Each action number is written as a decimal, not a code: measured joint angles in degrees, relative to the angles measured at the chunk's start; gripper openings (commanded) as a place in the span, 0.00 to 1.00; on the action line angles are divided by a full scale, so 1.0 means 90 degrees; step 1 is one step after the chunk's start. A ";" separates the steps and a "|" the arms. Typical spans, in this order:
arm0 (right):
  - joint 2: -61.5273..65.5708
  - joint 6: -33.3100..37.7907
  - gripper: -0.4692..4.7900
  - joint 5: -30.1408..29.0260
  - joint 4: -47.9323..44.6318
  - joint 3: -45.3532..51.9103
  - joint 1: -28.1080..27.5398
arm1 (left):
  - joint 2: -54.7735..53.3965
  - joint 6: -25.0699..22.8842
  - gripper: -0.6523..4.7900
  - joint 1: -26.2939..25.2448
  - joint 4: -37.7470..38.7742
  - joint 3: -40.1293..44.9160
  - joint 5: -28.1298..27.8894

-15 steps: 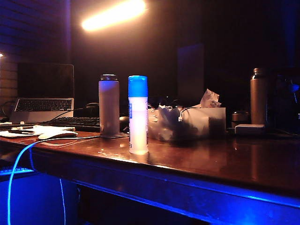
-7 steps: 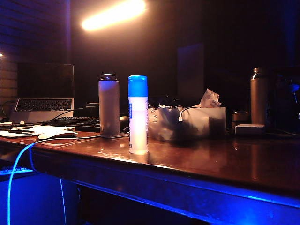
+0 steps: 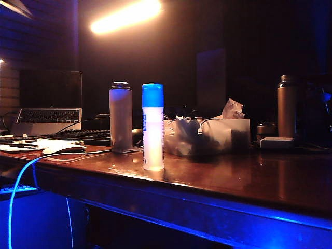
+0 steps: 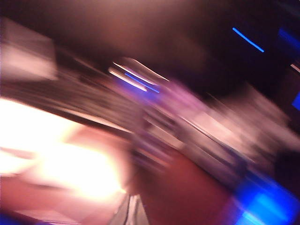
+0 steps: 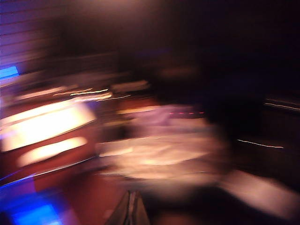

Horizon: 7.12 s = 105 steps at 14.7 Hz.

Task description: Pick up the liquid glue and place it into the translucent box.

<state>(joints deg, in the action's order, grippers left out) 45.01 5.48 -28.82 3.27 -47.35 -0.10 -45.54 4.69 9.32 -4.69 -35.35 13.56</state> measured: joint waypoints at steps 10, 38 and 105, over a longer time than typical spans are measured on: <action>0.1256 -0.0522 0.09 -0.0466 0.1095 -0.0325 0.1302 | -0.3602 -0.1809 1.00 0.2283 -0.0117 -0.1304 0.1729; 0.1256 -0.0546 0.09 -0.0610 0.1197 -0.0328 0.1324 | -0.5399 -0.0289 0.90 0.2501 -0.2382 -0.1649 -0.0075; 0.0576 -0.0775 0.09 0.1064 0.0602 -0.0158 0.1324 | -0.5962 -0.1226 0.11 0.2538 0.3687 -0.9838 0.0151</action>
<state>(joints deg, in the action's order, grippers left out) 50.19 -1.50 -19.25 8.69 -48.77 11.81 -99.20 -6.35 32.16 28.49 -123.90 14.92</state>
